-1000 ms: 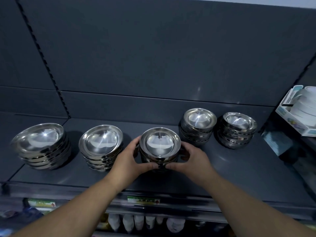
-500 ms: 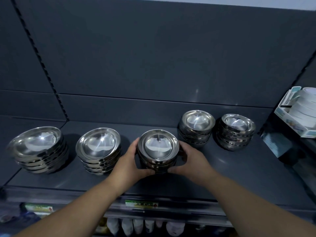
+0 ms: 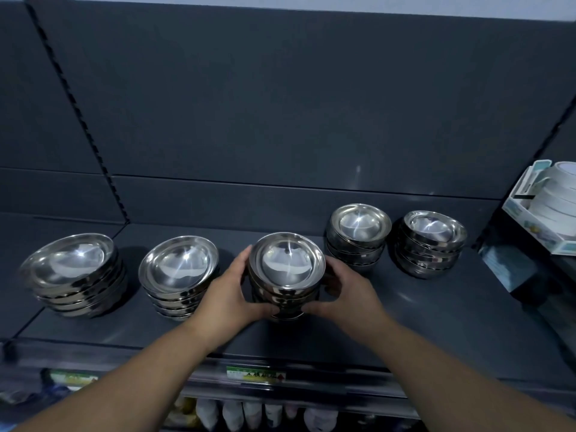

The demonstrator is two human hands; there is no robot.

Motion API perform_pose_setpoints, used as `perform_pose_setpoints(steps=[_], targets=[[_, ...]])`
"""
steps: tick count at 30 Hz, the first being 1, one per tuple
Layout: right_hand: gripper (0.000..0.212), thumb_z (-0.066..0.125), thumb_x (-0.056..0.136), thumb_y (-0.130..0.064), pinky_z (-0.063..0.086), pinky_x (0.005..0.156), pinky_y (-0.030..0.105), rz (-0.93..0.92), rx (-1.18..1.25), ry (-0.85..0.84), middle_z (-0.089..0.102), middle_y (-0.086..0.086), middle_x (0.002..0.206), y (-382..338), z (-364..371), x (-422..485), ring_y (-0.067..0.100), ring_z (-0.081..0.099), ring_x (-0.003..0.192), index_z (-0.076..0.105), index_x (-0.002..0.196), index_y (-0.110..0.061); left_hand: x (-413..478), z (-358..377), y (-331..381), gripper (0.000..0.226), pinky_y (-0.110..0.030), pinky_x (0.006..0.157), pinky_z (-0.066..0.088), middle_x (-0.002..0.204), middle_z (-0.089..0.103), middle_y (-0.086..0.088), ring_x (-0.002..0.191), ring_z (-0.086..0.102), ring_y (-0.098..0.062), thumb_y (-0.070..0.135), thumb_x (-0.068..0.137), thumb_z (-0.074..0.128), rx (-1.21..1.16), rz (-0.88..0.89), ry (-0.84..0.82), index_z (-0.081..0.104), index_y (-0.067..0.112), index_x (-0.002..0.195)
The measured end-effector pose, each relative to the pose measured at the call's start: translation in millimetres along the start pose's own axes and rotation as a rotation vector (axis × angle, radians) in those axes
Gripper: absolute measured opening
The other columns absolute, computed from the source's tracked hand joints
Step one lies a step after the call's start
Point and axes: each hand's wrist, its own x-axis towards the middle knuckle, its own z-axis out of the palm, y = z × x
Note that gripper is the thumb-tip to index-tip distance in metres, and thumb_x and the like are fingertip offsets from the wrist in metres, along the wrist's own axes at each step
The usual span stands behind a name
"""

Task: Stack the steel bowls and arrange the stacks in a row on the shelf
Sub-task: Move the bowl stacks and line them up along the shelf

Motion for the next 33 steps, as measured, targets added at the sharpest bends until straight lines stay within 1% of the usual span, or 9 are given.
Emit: perform_pose_setpoints(steps=[4, 9, 14, 16, 19, 23, 28, 31, 33], targets=[[0.085, 0.094, 0.054, -0.022, 0.048, 0.098, 0.020, 0.014, -0.015, -0.013, 0.064, -0.024, 0.110, 6.1, 4.3, -2.4, -0.004, 0.060, 0.108, 0.050, 0.124, -0.040, -2.3, -0.8, 0.6, 0.127, -0.033, 0.111, 0.038, 0.135, 0.055, 0.014, 0.128, 0.048, -0.002, 0.048, 0.040, 0.088, 0.047, -0.001, -0.018, 0.023, 0.036, 0.149], [0.089, 0.093, 0.053, -0.034, 0.045, 0.101, 0.023, 0.020, -0.079, -0.007, 0.064, -0.015, 0.120, 12.4, 6.4, -4.1, 0.003, 0.057, 0.114, 0.051, 0.132, -0.034, -3.8, 2.5, -2.4, 0.123, -0.029, 0.112, 0.035, 0.136, 0.053, 0.014, 0.128, 0.046, -0.002, 0.034, 0.050, 0.093, 0.036, -0.004, -0.021, 0.021, 0.034, 0.150], [0.091, 0.093, 0.052, -0.035, 0.041, 0.104, 0.020, 0.010, -0.068, -0.017, 0.062, -0.017, 0.123, 7.8, 3.2, -2.8, 0.000, 0.054, 0.116, 0.051, 0.133, -0.033, -3.6, 3.4, -3.2, 0.132, -0.032, 0.115, 0.032, 0.140, 0.049, 0.016, 0.132, 0.041, 0.000, 0.056, 0.038, 0.088, -0.009, -0.017, -0.042, 0.020, 0.037, 0.149], [0.088, 0.093, 0.054, -0.035, 0.041, 0.103, 0.019, 0.003, -0.056, -0.007, 0.062, -0.018, 0.123, 6.2, 2.3, -2.6, -0.001, 0.054, 0.117, 0.052, 0.132, -0.033, -3.8, 3.8, -2.5, 0.129, -0.033, 0.115, 0.032, 0.143, 0.047, 0.015, 0.133, 0.040, -0.001, 0.060, 0.038, 0.086, -0.016, -0.019, -0.037, 0.022, 0.038, 0.148], [0.088, 0.092, 0.056, -0.033, 0.039, 0.103, 0.017, -0.006, -0.048, 0.006, 0.062, -0.017, 0.125, 4.6, 1.0, -1.3, 0.000, 0.053, 0.119, 0.051, 0.134, -0.034, -4.7, 4.6, 0.2, 0.120, -0.028, 0.113, 0.033, 0.139, 0.050, 0.018, 0.130, 0.042, 0.002, 0.052, 0.044, 0.087, -0.030, -0.012, -0.020, 0.026, 0.038, 0.147], [0.090, 0.093, 0.057, -0.029, 0.038, 0.103, 0.017, -0.004, -0.033, -0.006, 0.060, -0.017, 0.128, 3.2, -1.0, 0.1, 0.000, 0.052, 0.122, 0.050, 0.135, -0.034, -7.2, 8.0, 2.2, 0.107, -0.011, 0.099, 0.032, 0.120, 0.051, 0.032, 0.117, 0.045, 0.010, 0.030, 0.057, 0.091, -0.045, -0.015, 0.006, 0.029, 0.036, 0.145], [0.092, 0.093, 0.056, -0.029, 0.039, 0.102, 0.017, 0.001, -0.022, -0.037, 0.058, -0.019, 0.128, 4.8, -1.4, 0.3, 0.000, 0.052, 0.122, 0.047, 0.136, -0.036, -9.1, 10.4, 0.2, 0.110, -0.014, 0.099, 0.033, 0.123, 0.054, 0.024, 0.120, 0.047, 0.004, 0.030, 0.057, 0.091, -0.033, -0.021, 0.013, 0.026, 0.033, 0.146], [0.100, 0.093, 0.048, -0.040, 0.043, 0.104, 0.021, 0.019, 0.053, -0.059, 0.058, -0.019, 0.130, 6.1, -0.7, 0.4, -0.001, 0.053, 0.123, 0.045, 0.137, -0.037, -10.6, 8.3, 4.8, 0.109, -0.018, 0.105, 0.032, 0.131, 0.051, 0.019, 0.124, 0.043, 0.002, 0.035, 0.060, 0.089, -0.056, -0.026, 0.018, 0.025, 0.032, 0.148], [0.102, 0.089, 0.044, -0.052, 0.044, 0.105, 0.024, 0.029, 0.096, -0.057, 0.059, -0.019, 0.130, 5.6, -0.8, 0.7, -0.002, 0.054, 0.122, 0.047, 0.136, -0.037, -10.2, 7.2, 6.1, 0.099, -0.018, 0.105, 0.032, 0.131, 0.049, 0.023, 0.122, 0.044, 0.005, 0.040, 0.062, 0.087, -0.080, -0.027, 0.023, 0.031, 0.035, 0.144]])
